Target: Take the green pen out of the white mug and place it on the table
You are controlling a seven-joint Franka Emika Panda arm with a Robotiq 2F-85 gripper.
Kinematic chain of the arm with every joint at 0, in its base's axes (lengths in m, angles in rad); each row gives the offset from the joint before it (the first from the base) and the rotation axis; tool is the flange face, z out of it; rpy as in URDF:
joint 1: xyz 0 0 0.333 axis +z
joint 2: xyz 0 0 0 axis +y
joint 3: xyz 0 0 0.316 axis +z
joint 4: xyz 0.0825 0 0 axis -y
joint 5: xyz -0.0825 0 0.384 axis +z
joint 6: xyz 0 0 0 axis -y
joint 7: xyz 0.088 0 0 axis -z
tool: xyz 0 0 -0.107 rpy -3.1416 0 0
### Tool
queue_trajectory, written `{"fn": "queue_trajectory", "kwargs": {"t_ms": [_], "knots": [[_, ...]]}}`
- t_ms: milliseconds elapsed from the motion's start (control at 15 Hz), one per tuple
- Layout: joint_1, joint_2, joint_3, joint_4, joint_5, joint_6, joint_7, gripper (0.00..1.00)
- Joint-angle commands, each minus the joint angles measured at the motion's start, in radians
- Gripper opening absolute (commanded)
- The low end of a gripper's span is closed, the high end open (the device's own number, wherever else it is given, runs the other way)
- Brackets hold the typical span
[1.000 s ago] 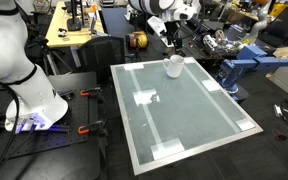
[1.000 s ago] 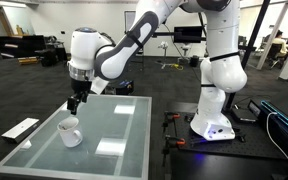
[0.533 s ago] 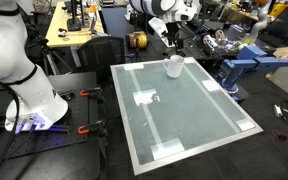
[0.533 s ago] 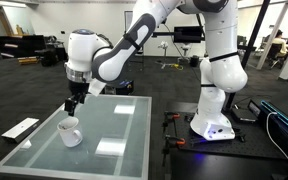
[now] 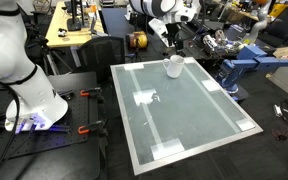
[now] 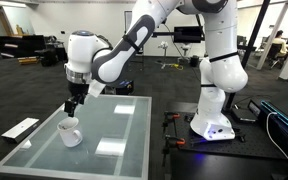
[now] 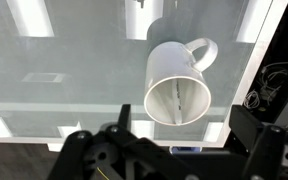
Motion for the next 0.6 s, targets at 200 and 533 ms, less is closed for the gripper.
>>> {"fn": "queue_trajectory", "kwargs": {"t_ms": [200,533], "knots": [[0.035,0.045,-0.026,0.043,-0.005,0.0,-0.024,0.73],[0.041,0.077,-0.028,0.075,-0.004,-0.005,-0.054,0.43]]}}
